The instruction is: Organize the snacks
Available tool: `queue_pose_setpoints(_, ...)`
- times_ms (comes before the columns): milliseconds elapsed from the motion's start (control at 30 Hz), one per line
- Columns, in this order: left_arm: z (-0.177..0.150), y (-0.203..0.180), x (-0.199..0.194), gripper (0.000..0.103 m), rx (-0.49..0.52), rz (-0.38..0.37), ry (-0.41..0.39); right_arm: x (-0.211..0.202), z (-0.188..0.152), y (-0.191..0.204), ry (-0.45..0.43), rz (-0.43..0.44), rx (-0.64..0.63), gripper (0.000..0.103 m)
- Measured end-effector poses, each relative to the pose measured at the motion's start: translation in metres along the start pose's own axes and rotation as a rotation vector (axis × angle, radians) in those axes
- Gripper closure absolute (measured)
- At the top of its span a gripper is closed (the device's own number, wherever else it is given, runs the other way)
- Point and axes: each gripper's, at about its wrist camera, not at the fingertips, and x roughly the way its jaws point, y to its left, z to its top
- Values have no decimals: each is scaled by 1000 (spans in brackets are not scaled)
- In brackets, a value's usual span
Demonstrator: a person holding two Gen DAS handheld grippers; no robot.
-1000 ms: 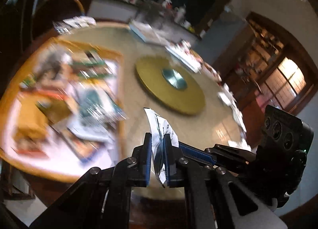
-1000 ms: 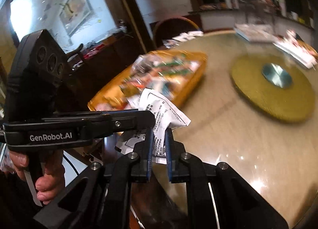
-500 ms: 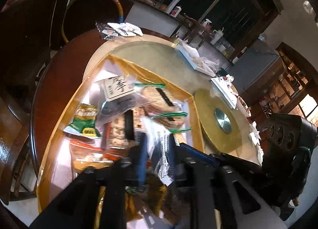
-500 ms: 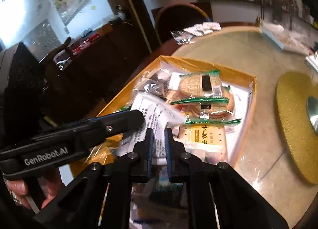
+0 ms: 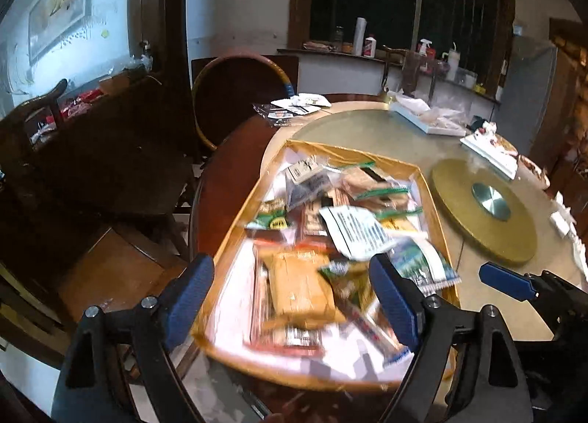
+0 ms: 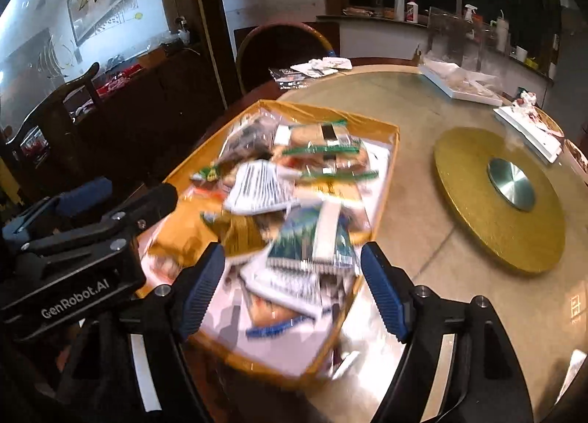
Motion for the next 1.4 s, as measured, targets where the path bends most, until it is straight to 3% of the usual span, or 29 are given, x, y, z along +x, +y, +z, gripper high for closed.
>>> queue_pose_setpoints(400,-16,-9,-32,16,-48,127,-12,-29,-35,-27,-16,-14,74,26)
queue_pose_setpoints(1000,-23,-4,-42,16,-9,123,14,-38,-33,-18,-52,10,104,26)
queue_pose_setpoints(1400,-25,3,-38,16,5,189,-3,-31,-29,-12,-43,14,113,26)
